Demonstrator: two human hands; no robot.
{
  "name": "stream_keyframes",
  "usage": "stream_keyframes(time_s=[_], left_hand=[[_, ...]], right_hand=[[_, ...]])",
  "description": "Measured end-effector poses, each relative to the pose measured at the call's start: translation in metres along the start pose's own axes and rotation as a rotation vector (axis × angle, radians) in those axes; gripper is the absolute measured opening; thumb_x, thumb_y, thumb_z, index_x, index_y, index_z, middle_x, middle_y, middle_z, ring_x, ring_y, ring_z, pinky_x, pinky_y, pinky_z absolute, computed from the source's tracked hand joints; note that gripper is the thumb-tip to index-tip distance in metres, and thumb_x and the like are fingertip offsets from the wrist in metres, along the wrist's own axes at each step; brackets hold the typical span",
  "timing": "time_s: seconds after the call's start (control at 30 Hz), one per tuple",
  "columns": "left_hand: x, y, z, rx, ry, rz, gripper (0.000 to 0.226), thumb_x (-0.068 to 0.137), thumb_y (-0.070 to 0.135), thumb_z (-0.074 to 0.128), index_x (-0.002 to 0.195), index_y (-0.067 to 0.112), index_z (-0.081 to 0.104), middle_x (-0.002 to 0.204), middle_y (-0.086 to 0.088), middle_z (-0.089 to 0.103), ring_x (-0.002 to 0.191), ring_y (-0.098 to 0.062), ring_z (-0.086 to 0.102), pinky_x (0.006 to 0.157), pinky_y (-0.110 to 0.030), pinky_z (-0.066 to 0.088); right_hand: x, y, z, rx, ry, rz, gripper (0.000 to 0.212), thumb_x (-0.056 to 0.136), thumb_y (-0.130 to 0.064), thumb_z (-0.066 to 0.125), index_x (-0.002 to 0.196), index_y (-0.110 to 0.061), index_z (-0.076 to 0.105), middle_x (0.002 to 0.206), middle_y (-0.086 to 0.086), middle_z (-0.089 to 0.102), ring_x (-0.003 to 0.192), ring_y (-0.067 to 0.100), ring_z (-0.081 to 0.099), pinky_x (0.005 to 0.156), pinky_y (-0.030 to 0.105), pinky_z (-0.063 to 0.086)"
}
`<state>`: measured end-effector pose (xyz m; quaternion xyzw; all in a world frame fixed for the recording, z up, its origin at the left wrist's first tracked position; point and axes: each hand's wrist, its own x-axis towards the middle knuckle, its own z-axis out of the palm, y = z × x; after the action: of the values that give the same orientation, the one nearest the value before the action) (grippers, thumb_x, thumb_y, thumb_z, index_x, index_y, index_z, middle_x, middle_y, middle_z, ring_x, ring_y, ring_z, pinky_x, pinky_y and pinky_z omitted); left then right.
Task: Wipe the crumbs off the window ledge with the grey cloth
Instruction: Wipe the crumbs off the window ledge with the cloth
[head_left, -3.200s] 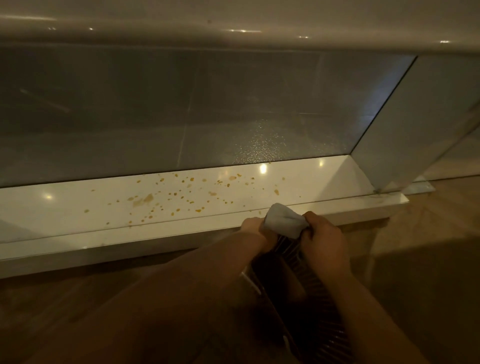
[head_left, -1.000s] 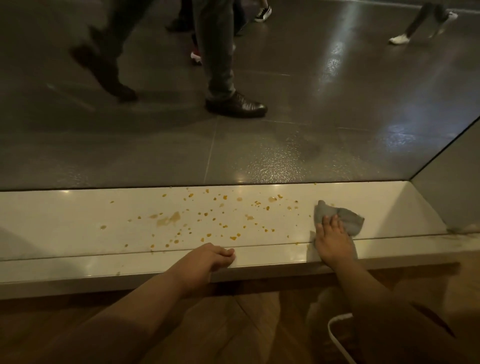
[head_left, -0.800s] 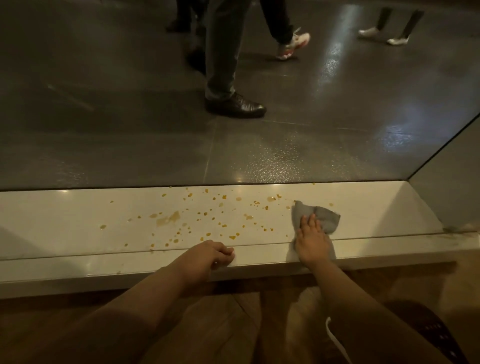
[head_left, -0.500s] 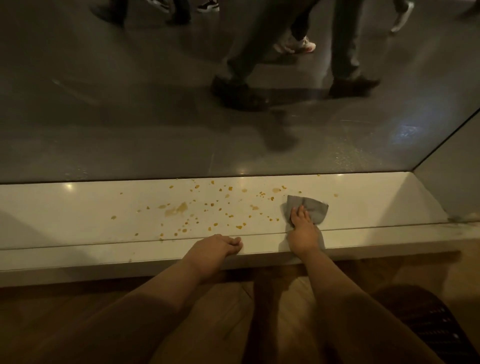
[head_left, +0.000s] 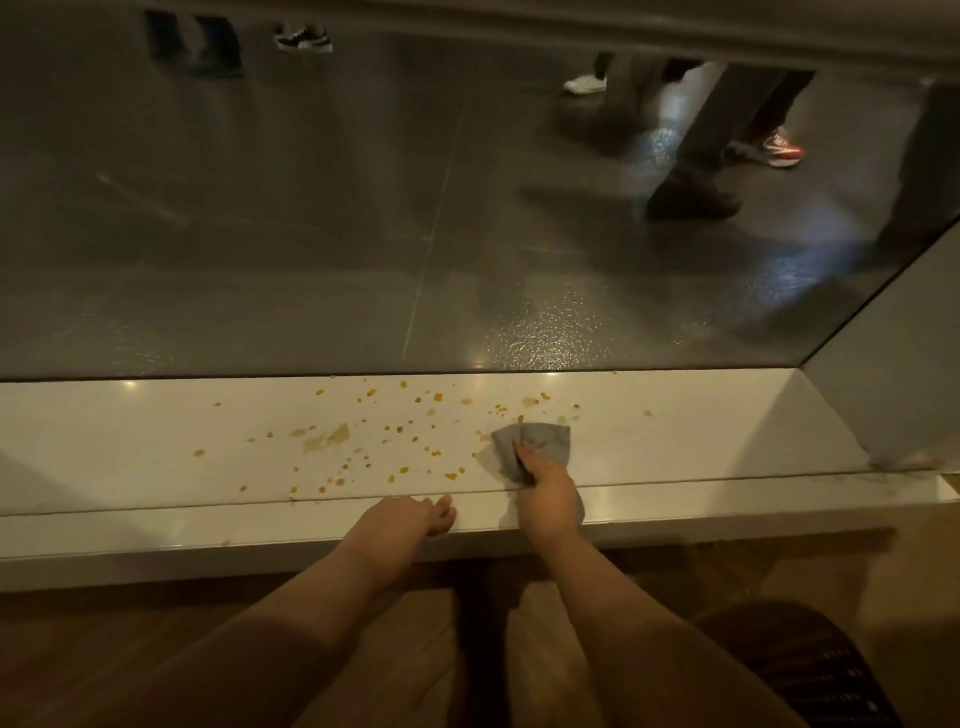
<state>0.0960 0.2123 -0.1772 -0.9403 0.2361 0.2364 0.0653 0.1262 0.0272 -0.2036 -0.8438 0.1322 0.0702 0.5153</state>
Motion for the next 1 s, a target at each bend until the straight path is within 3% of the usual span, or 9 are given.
stream_keyframes(time_s=[0.1, 0.17, 0.23, 0.33, 0.57, 0.67, 0.77, 0.93, 1.0], left_hand=[[-0.002, 0.001, 0.001, -0.034, 0.034, -0.009, 0.074, 0.093, 0.0, 0.045, 0.151, 0.029, 0.009, 0.157, 0.0, 0.024, 0.137, -0.023, 0.036, 0.113, -0.033, 0.032], [-0.004, 0.001, 0.001, -0.04, 0.044, -0.009, 0.076, 0.092, -0.001, 0.045, 0.151, 0.03, 0.009, 0.158, 0.002, 0.021, 0.138, -0.022, 0.035, 0.114, -0.032, 0.031], [-0.004, 0.002, 0.0, -0.041, 0.046, -0.005, 0.077, 0.091, -0.002, 0.045, 0.151, 0.03, 0.009, 0.158, 0.003, 0.019, 0.138, -0.022, 0.035, 0.114, -0.032, 0.031], [-0.001, 0.0, 0.002, -0.061, 0.062, -0.011, 0.073, 0.093, 0.001, 0.043, 0.15, 0.031, 0.01, 0.157, 0.003, 0.023, 0.136, -0.02, 0.038, 0.113, -0.031, 0.031], [0.002, -0.003, 0.011, -0.095, 0.081, -0.021, 0.07, 0.095, 0.005, 0.043, 0.15, 0.033, 0.01, 0.157, 0.005, 0.023, 0.136, -0.017, 0.039, 0.113, -0.029, 0.031], [0.001, -0.008, 0.011, -0.163, 0.107, -0.018, 0.06, 0.098, 0.012, 0.042, 0.147, 0.038, 0.02, 0.152, 0.006, 0.036, 0.133, -0.015, 0.042, 0.111, -0.024, 0.031], [0.001, -0.009, 0.012, -0.201, 0.164, -0.007, 0.052, 0.1, 0.018, 0.039, 0.146, 0.038, 0.026, 0.149, 0.006, 0.04, 0.132, -0.015, 0.044, 0.109, -0.022, 0.029], [0.005, -0.011, 0.022, -0.197, 0.175, 0.005, 0.059, 0.095, 0.019, 0.049, 0.146, 0.038, 0.026, 0.152, 0.008, 0.035, 0.132, -0.013, 0.044, 0.111, -0.025, 0.031], [0.005, -0.013, 0.024, -0.207, 0.191, 0.013, 0.06, 0.095, 0.016, 0.05, 0.145, 0.039, 0.027, 0.152, 0.011, 0.034, 0.132, -0.011, 0.044, 0.111, -0.025, 0.032]], right_hand=[[0.002, -0.003, -0.01, 0.029, 0.017, 0.013, 0.056, 0.087, 0.01, 0.038, 0.132, -0.019, 0.054, 0.131, 0.006, 0.056, 0.119, 0.024, 0.052, 0.104, 0.03, 0.042], [0.006, -0.006, -0.021, 0.132, 0.027, 0.057, 0.064, 0.082, 0.014, 0.032, 0.13, -0.022, 0.055, 0.122, 0.011, 0.06, 0.099, 0.03, 0.061, 0.082, 0.04, 0.055], [0.009, -0.012, -0.034, 0.285, 0.017, 0.136, 0.066, 0.083, 0.013, 0.027, 0.128, -0.026, 0.056, 0.104, 0.012, 0.062, 0.061, 0.023, 0.06, 0.047, 0.028, 0.049], [0.016, -0.018, -0.058, 0.381, 0.057, 0.203, 0.062, 0.087, 0.011, 0.022, 0.126, -0.022, 0.058, 0.086, 0.012, 0.061, 0.041, 0.015, 0.049, 0.037, 0.02, 0.04], [0.035, -0.004, -0.135, 0.234, 0.177, 0.143, 0.061, 0.087, 0.014, 0.027, 0.129, -0.019, 0.055, 0.083, 0.012, 0.063, 0.05, 0.022, 0.054, 0.038, 0.024, 0.045], [0.056, 0.01, -0.159, 0.076, 0.274, 0.114, 0.064, 0.085, 0.015, 0.031, 0.135, -0.02, 0.05, 0.123, 0.011, 0.059, 0.097, 0.031, 0.061, 0.078, 0.042, 0.057], [0.07, 0.014, -0.167, -0.037, 0.333, 0.045, 0.061, 0.086, 0.014, 0.036, 0.136, -0.018, 0.048, 0.131, 0.009, 0.053, 0.121, 0.032, 0.05, 0.105, 0.047, 0.043], [0.092, 0.039, -0.171, -0.272, 0.34, -0.009, 0.025, 0.083, 0.002, 0.055, 0.105, -0.009, 0.061, 0.104, 0.016, 0.06, 0.098, 0.032, 0.059, 0.089, 0.042, 0.051], [0.105, 0.061, -0.172, -0.457, 0.294, 0.13, 0.029, 0.082, -0.018, 0.058, 0.11, -0.019, 0.055, 0.119, 0.017, 0.057, 0.106, 0.035, 0.056, 0.088, 0.05, 0.051]])
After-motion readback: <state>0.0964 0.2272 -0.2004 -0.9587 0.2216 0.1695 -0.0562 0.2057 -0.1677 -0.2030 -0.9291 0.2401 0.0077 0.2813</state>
